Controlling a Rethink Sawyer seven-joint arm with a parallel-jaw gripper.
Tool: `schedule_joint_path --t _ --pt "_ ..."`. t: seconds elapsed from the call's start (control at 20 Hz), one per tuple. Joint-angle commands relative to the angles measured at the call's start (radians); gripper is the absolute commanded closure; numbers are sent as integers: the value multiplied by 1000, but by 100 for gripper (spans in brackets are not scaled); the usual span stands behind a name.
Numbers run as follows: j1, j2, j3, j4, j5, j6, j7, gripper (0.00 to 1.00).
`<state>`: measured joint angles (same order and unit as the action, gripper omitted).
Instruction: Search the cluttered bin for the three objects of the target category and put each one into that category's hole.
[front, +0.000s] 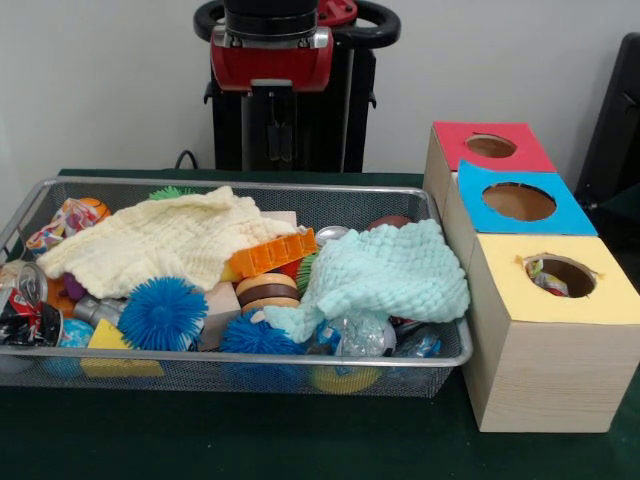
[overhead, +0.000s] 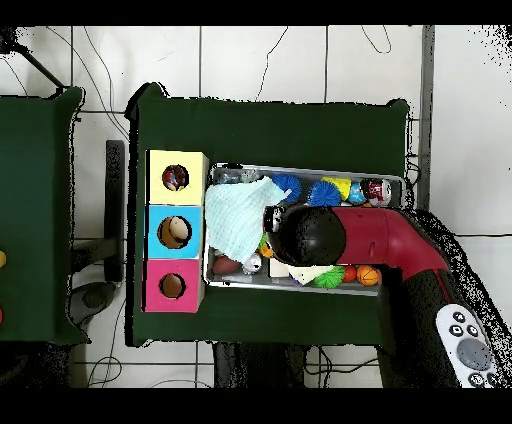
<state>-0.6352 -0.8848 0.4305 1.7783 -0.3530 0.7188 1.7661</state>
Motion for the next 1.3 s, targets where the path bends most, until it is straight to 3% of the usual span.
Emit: schedule_joint_path --t 0.05,0.45,1.0,1.3 --pt "10 -13 -2 5 -65 1 -43 100" --pt "-58 33 15 8 -79 -44 -85 100" --pt "-244 112 66 -87 -97 62 -279 100" --pt "-321 165 55 -126 -159 51 -285 100"
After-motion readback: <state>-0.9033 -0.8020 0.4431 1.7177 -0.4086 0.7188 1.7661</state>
